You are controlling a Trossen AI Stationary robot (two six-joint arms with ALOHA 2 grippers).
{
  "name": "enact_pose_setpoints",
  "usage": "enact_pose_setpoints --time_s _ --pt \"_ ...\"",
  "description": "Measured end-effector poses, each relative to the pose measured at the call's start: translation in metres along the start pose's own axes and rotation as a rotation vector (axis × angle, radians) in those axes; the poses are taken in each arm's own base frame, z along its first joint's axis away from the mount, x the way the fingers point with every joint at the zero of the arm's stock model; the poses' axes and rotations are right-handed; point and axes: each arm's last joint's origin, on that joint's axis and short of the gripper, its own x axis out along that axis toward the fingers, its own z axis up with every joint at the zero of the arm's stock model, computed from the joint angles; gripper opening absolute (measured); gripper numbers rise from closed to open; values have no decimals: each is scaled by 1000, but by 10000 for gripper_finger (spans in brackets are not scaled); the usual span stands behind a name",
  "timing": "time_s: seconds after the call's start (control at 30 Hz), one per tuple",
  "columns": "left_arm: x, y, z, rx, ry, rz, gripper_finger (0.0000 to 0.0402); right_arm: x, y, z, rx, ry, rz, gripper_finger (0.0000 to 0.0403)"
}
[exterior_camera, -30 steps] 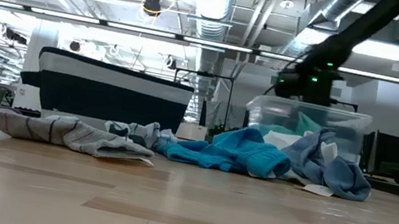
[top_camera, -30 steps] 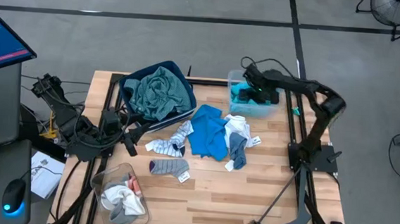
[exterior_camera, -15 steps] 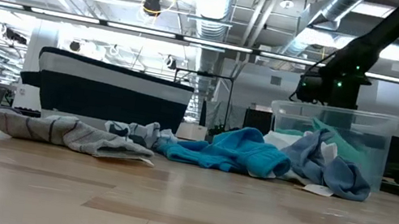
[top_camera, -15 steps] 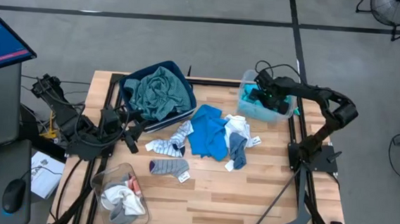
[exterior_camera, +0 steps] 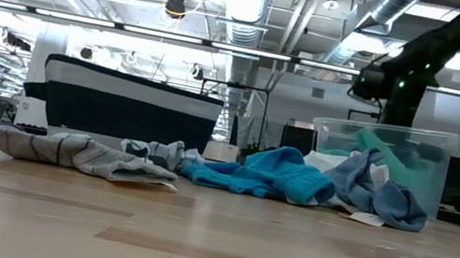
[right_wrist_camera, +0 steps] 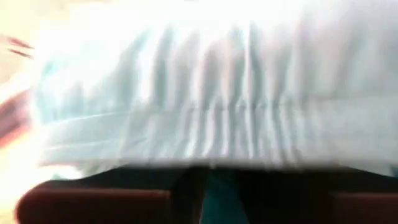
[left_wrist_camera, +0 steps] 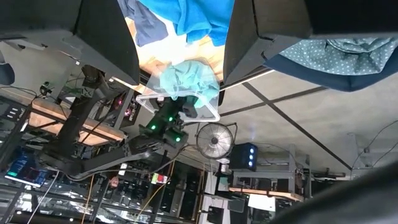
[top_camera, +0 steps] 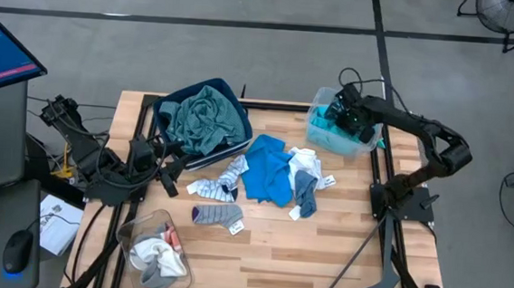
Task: Pick & Place Cloths
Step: Put the light blue shorts into the white bin, then put the gray striped sock into the transparent bin
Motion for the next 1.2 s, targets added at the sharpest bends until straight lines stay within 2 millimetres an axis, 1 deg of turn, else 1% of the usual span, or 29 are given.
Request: enact_pose_setpoints --time_s 0.1,0.23,0.37,0.43,0.53,0.63,0.73,0.8,0.9,1.03,1.2 --pt "0 0 0 0 1 -2 214 -16 -1 2 -16 -34 51 106" --pt "0 0 0 0 10 -14 214 -39 -3 4 -70 -85 135 160" --pt "0 -1 -1 0 16 -21 214 -66 -7 4 -97 -143 234 214" --pt "0 -1 -1 -1 29 -39 214 -82 -8 4 -93 -185 317 234" --pt "0 -3 -2 28 74 -102 214 -111 -10 3 -98 -265 487 251" --pt "1 -6 -4 104 119 -171 214 -146 -15 -1 -138 -353 687 255" --pt "7 -9 -9 194 159 -215 218 -178 -23 -10 -206 -388 895 255" --pt "14 -11 -12 223 193 -248 225 -197 -29 -19 -271 -365 1034 255" --pt "31 -17 -21 247 275 -294 237 -217 -38 -35 -372 -290 1203 255" --pt "57 -26 -43 291 411 -334 253 -236 -50 -59 -512 -155 1377 255" --pt "93 -34 -81 351 591 -328 262 -254 -60 -88 -649 32 1536 255"
